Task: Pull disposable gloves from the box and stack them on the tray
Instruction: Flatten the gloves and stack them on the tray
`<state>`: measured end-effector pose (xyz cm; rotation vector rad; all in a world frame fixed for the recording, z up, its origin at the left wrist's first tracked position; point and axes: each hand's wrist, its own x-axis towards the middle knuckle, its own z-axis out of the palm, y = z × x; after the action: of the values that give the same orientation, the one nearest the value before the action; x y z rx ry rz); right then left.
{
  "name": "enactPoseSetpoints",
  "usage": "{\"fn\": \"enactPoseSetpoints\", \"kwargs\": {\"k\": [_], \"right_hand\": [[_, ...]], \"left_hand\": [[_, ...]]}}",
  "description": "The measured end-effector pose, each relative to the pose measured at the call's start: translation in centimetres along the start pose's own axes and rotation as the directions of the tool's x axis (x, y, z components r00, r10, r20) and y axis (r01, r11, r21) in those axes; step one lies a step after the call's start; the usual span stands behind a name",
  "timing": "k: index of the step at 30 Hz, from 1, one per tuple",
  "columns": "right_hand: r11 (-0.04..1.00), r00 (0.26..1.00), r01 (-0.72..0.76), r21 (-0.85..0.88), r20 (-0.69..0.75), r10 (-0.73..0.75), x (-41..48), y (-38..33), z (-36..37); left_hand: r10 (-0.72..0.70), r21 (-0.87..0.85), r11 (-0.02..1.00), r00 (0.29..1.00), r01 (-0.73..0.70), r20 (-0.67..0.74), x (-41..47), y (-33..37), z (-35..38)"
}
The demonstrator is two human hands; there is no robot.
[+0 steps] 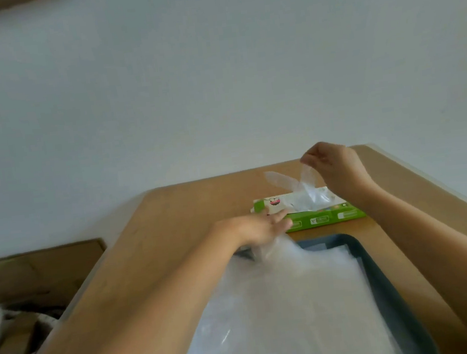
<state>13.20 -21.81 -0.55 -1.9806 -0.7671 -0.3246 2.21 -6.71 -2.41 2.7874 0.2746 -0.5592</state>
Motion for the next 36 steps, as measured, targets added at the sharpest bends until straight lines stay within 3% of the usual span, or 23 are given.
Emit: {"fn": "enactPoseSetpoints", "kwargs": {"k": [4,8,13,18,22,26,29,32,34,36], "right_hand": [[0.998,0.995,-0.033,-0.052,0.093,0.037,0.1,-0.3,0.0],[0.968,0.948,-0.161,-0.192,0.244,0.206,-0.4,0.7,0.9],[0.975,0.979,-0.107,-0.194,0.153,0.138,-0.5,1.2,1.2],[0.952,0.999,0.004,-0.306,0.034,0.007,-0.2,-0.6,-0.8],[0.988,0.975,0.069,-0.138,-0.198,-0.095,0.3,-2.8,-3.7],[0.960,0.959,0.209,0.185,-0.230,-0.164,0.1,-5.8,-7.0],[0.840,0.971,0.226,0.493,-0.045,-0.235,-0.5,-7.7,-9.3],[0.690,0.917,0.035,0.723,0.250,-0.309,-1.5,-8.4,-10.4],[0.630,0.841,-0.098,0.771,0.402,-0.362,-2.1,-8.4,-10.7],[0.616,0.743,-0.192,0.764,0.523,-0.417,-2.5,-8.5,-11.0]], "left_hand": [[-0.001,0.001,1.000,1.000,0.001,-0.017,-0.2,0.4,0.0],[-0.019,0.028,0.999,1.000,0.019,-0.012,0.0,0.3,0.0],[-0.029,0.016,0.999,1.000,0.029,-0.006,-0.3,0.5,0.1],[-0.052,0.010,0.999,0.999,0.052,-0.007,0.0,0.7,0.0],[-0.063,0.034,0.997,0.998,0.063,-0.010,0.5,0.5,0.1],[-0.042,0.043,0.998,0.999,0.043,-0.028,0.3,0.7,0.0],[-0.055,0.034,0.998,0.997,0.057,-0.048,0.3,1.0,-0.8],[-0.026,-0.253,0.966,0.961,-0.046,-0.274,-0.5,1.1,-2.0],[-0.019,-0.471,0.846,0.867,-0.251,-0.498,-1.8,1.6,-2.7],[0.086,-0.631,0.576,0.806,-0.519,-0.585,-3.7,2.1,-3.2]]}}
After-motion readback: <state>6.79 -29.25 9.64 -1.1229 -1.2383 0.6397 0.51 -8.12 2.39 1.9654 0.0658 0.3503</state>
